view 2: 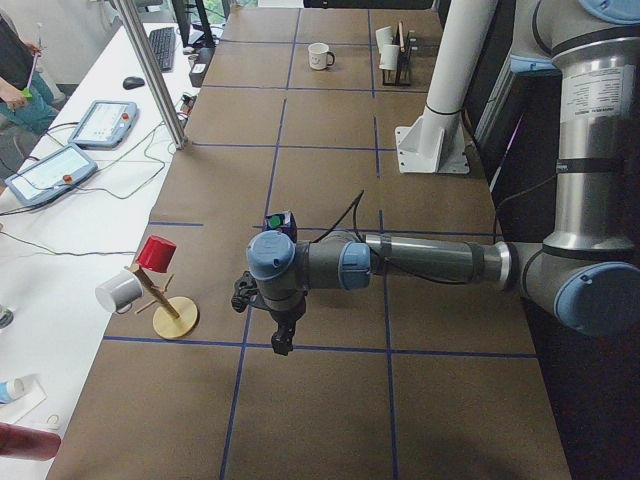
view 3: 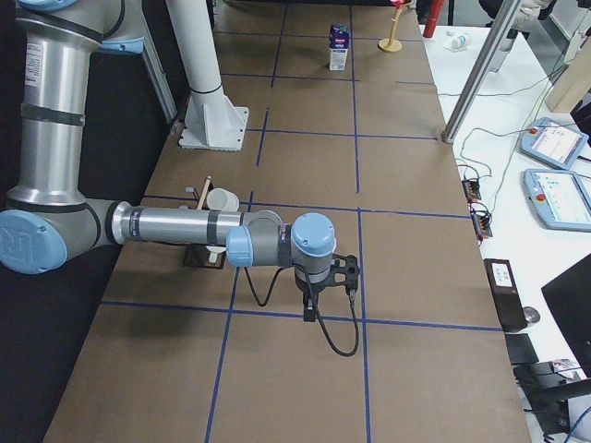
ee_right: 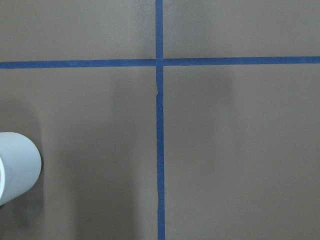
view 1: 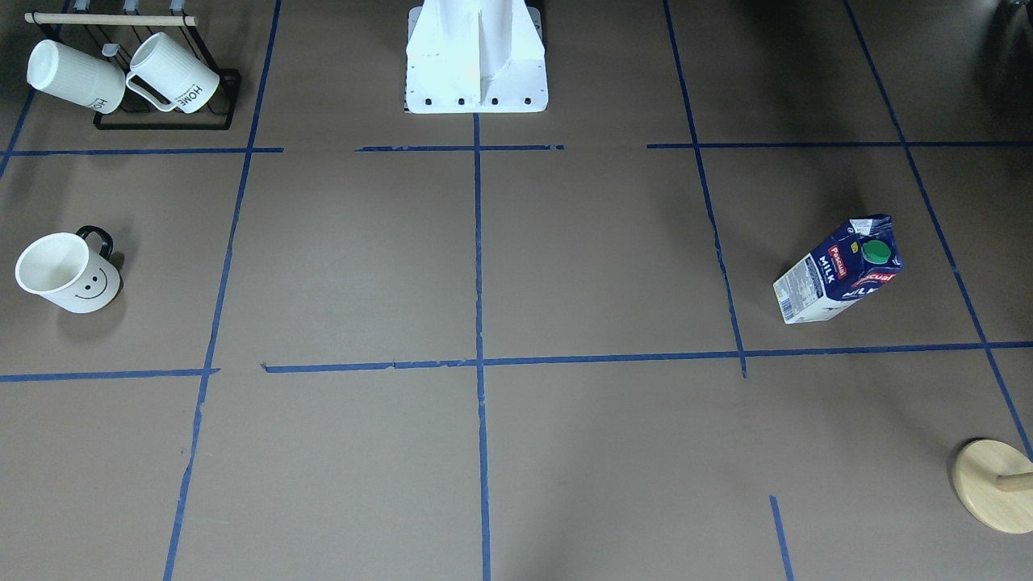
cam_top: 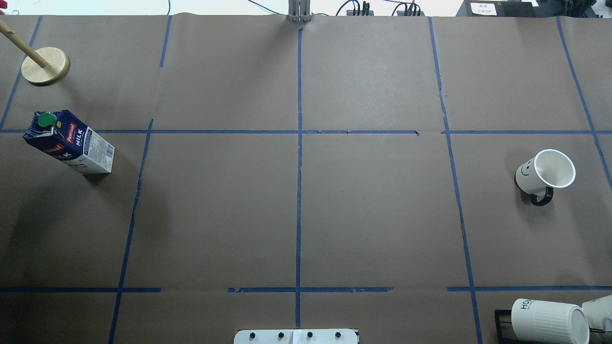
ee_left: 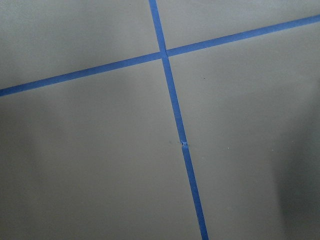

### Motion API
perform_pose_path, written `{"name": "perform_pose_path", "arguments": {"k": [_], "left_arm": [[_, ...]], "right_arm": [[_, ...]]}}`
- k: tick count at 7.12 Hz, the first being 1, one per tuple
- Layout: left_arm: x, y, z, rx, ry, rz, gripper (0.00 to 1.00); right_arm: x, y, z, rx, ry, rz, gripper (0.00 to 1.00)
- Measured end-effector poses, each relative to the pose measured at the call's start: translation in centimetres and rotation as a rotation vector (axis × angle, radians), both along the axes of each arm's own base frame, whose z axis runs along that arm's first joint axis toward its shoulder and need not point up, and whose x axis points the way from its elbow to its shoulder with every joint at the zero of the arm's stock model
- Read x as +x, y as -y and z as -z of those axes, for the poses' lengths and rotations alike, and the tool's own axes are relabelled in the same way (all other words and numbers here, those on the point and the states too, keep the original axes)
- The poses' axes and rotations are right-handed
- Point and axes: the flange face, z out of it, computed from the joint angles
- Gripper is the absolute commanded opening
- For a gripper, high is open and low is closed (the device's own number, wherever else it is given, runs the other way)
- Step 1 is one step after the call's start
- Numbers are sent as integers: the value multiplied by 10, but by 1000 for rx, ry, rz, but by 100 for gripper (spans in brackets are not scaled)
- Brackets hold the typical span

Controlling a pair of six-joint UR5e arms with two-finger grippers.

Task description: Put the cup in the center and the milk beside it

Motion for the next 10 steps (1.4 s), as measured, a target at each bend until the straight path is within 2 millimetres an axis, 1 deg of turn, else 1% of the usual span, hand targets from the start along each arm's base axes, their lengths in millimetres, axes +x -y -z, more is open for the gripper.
{"name": "perform_pose_path", "arguments": {"k": [3, 4, 5, 6, 8, 9, 10], "left_arm": [[0, -4, -4, 12, 1, -15, 100], [0, -4, -5, 12, 1, -17, 100], [0, -4, -6, 11, 1, -18, 100], [1, -4, -6, 12, 0, -18, 100], [1, -4, -6, 11, 0, -20, 100], [2, -4, -6, 12, -1, -20, 100], [2, -4, -5, 14, -1, -21, 100]], "right_arm": [[0, 0, 1, 2, 3, 0, 100], [-4, 6, 9, 17, 9, 7, 100], [-13, 19, 27, 56, 17, 25, 100], [-28, 33, 43, 97, 22, 55, 100], [-56, 44, 57, 151, 28, 106, 100], [-78, 48, 66, 162, 33, 116, 100], [-104, 48, 73, 158, 44, 100, 100]]}}
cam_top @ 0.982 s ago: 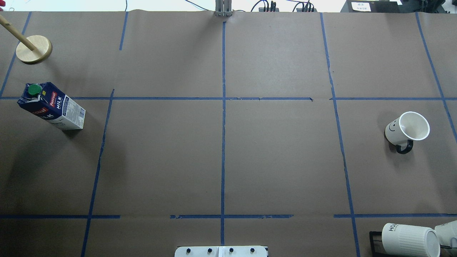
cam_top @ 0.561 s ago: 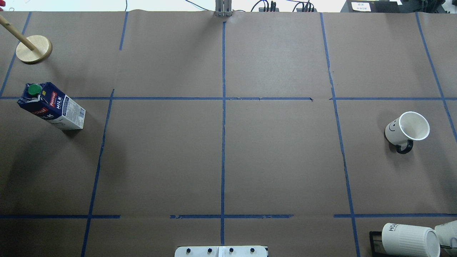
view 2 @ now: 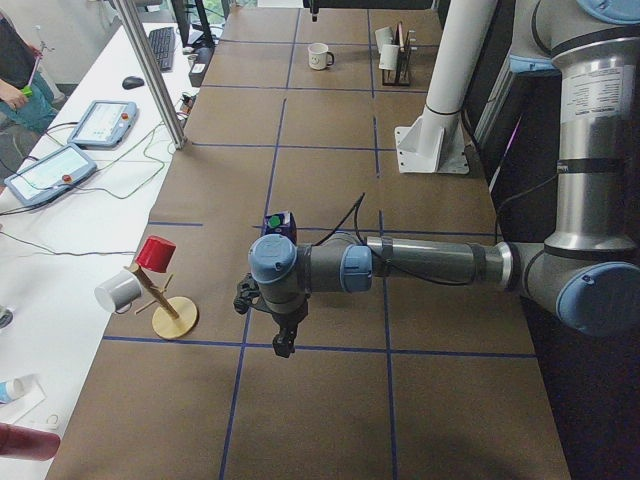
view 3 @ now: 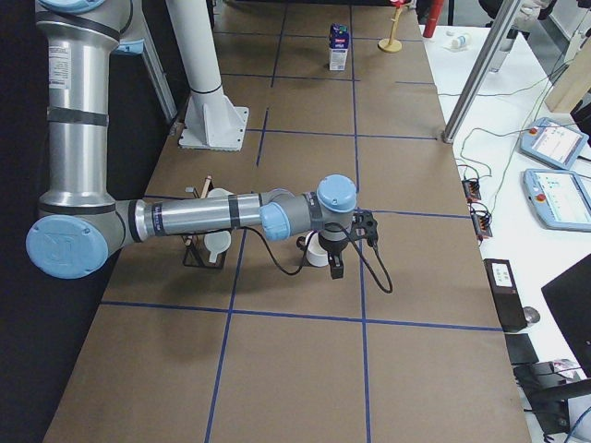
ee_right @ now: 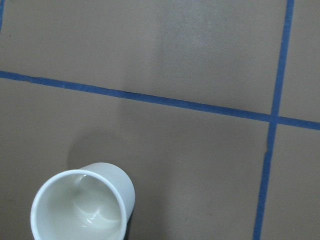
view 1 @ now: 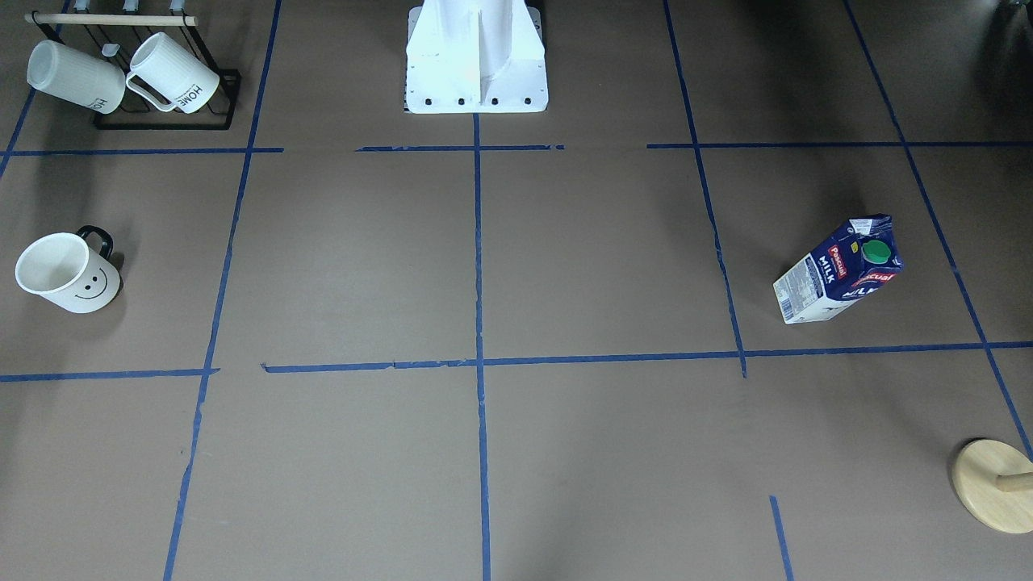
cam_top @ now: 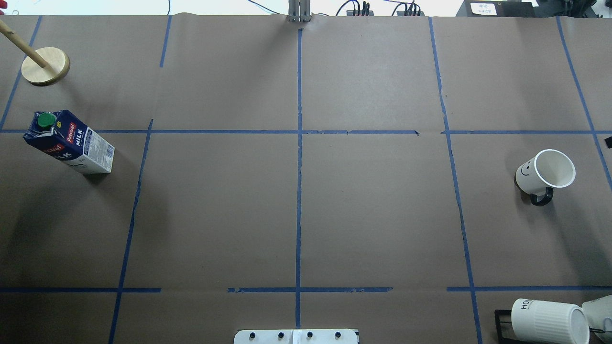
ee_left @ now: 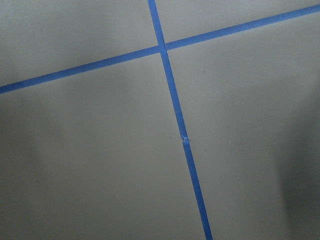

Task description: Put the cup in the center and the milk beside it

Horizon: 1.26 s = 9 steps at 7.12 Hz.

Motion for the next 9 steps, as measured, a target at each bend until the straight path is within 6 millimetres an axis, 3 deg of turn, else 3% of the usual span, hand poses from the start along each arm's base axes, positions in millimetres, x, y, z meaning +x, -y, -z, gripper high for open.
{"name": "perform_pose_path", "arguments": {"k": [4, 5, 6, 7, 8, 9], "left_arm": [[0, 0, 1, 1, 0, 0, 100], [0, 0, 1, 1, 0, 0, 100], [0, -1, 1, 1, 0, 0, 100], [0, -1, 1, 1, -1, 0, 100], [0, -1, 1, 1, -1, 0, 100], [0, -1, 2, 0, -1, 0, 100]], "right_arm": [[-72, -12, -12, 12, 12, -58, 98], [-86, -15, -21, 14, 8, -62, 85], [-97, -18, -35, 11, 2, -58, 63], [-104, -19, -47, 4, 0, -55, 27], [-111, -20, -53, -1, 0, -49, 10], [-115, -21, -55, 0, 1, -44, 3]]}}
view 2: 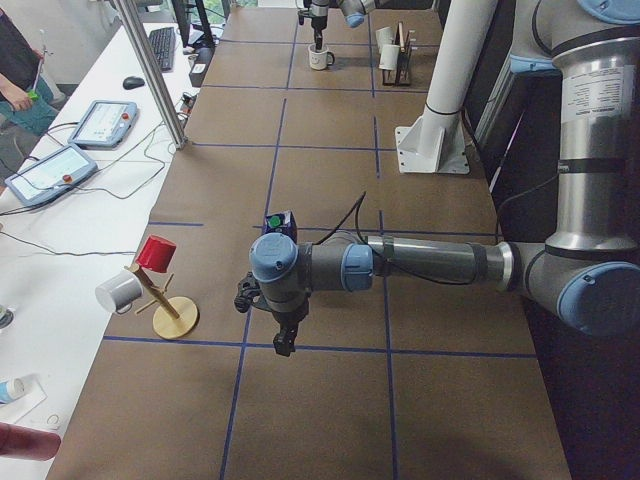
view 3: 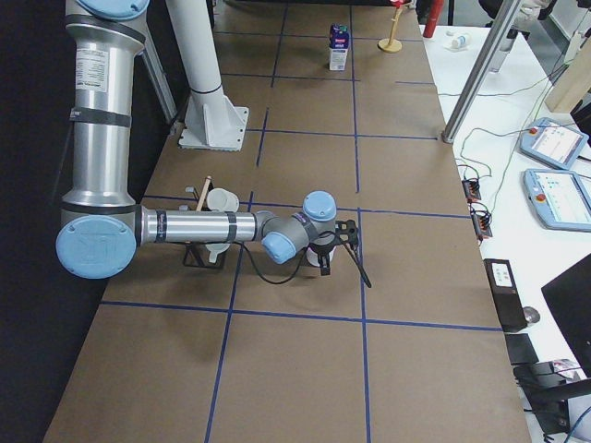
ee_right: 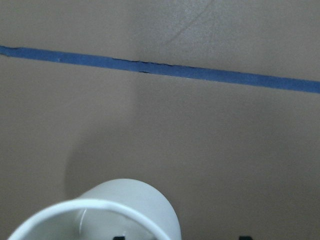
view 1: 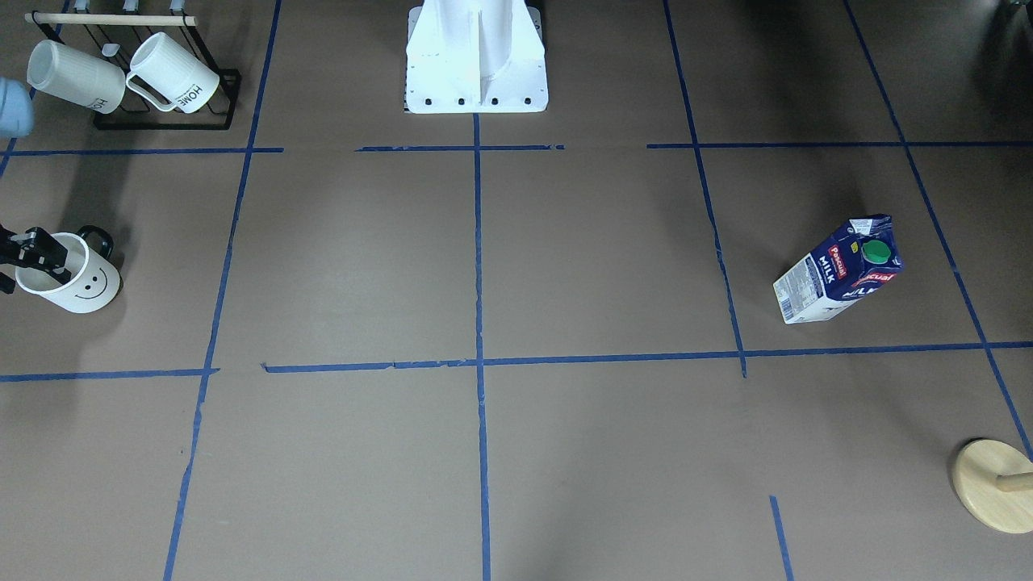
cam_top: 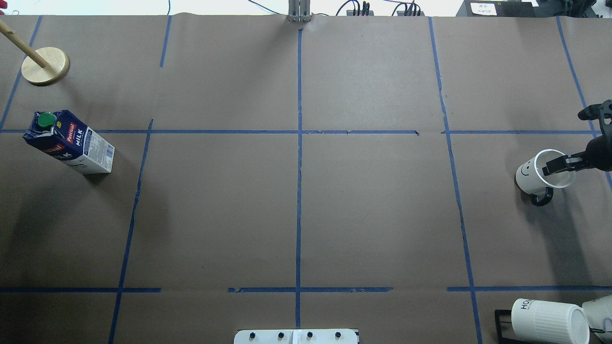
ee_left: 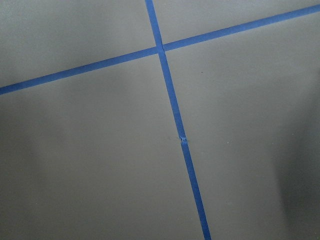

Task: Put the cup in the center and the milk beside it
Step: 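Lower the right gripper onto the white mug and grasp its rim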

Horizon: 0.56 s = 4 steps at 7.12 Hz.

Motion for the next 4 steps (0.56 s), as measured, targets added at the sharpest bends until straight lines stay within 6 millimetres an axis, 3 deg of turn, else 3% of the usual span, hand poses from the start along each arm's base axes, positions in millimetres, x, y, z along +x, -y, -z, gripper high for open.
{"name": "perform_pose_path", "arguments": {"k": [4], "left_arm": [[0, -1, 1, -2, 0, 0, 100]], "right_arm": [[-4, 2, 6, 9, 12, 7, 0]]}}
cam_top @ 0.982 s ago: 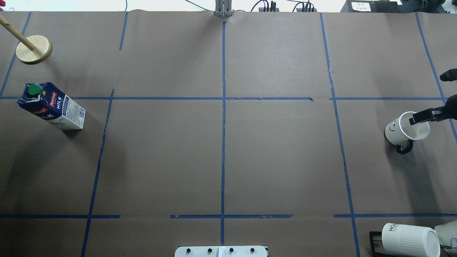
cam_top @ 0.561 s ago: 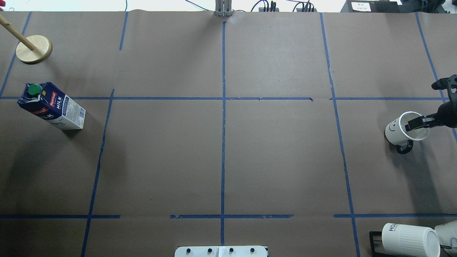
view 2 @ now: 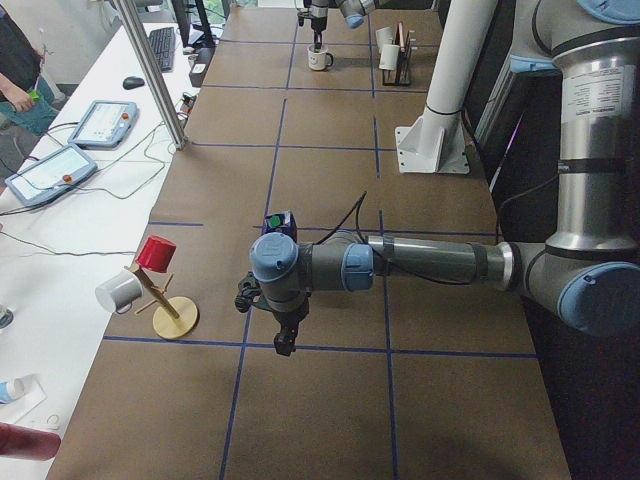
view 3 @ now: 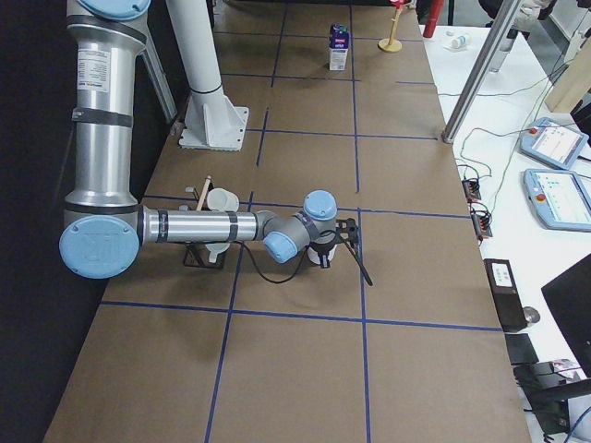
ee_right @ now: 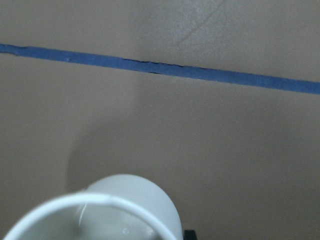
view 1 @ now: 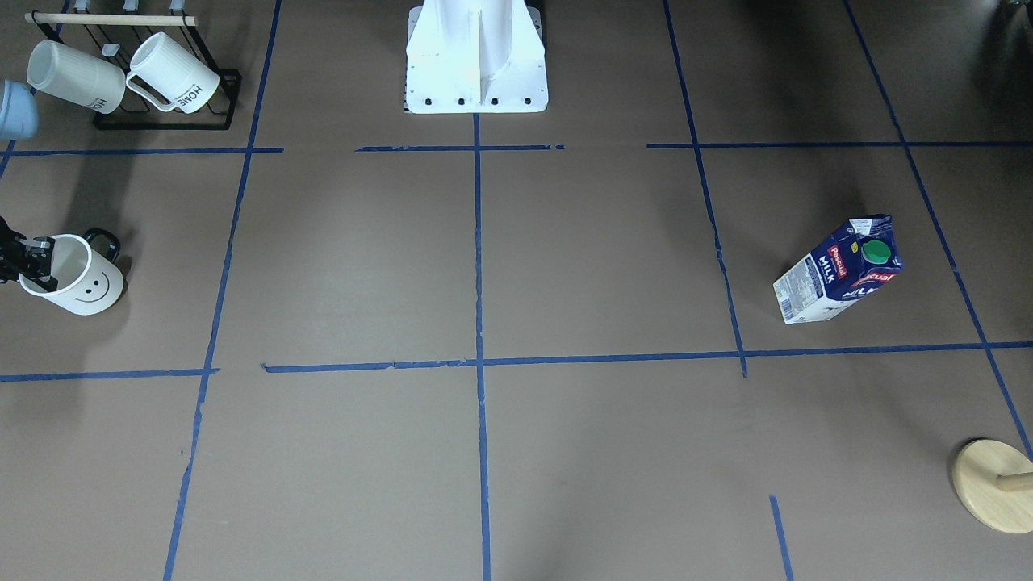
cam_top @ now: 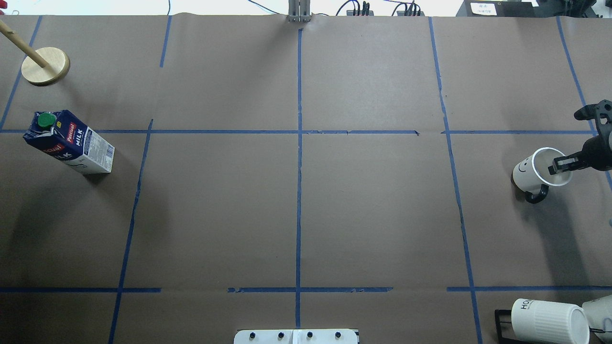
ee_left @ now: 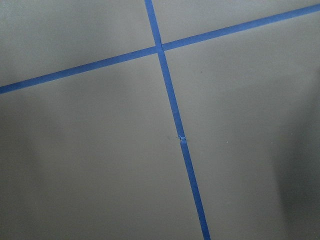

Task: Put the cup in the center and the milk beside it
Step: 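Carry the white mug with the right gripper to the table center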

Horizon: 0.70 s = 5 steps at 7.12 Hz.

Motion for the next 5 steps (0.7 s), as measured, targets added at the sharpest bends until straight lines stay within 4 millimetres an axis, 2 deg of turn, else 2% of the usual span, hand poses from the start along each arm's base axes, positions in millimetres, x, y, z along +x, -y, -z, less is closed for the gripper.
{"name": "perform_pose_path", "arguments": {"k": [1, 2, 3, 4, 5], "left_arm": [[0, 0, 0, -1, 0, 0, 100], [0, 0, 1, 0, 0, 0, 100], [0, 0, 2, 2, 0, 0, 100], [0, 0, 3, 4, 0, 0, 100], [0, 0, 3, 4, -1, 0, 100]], "right_arm": [[-2, 3, 8, 2, 9, 3, 0], [-11, 17, 29, -1, 19, 8, 0], [-31, 48, 70, -9, 23, 13, 0], [-58, 81, 122, -15, 20, 22, 0], [-98, 104, 179, -14, 11, 40, 0]]}}
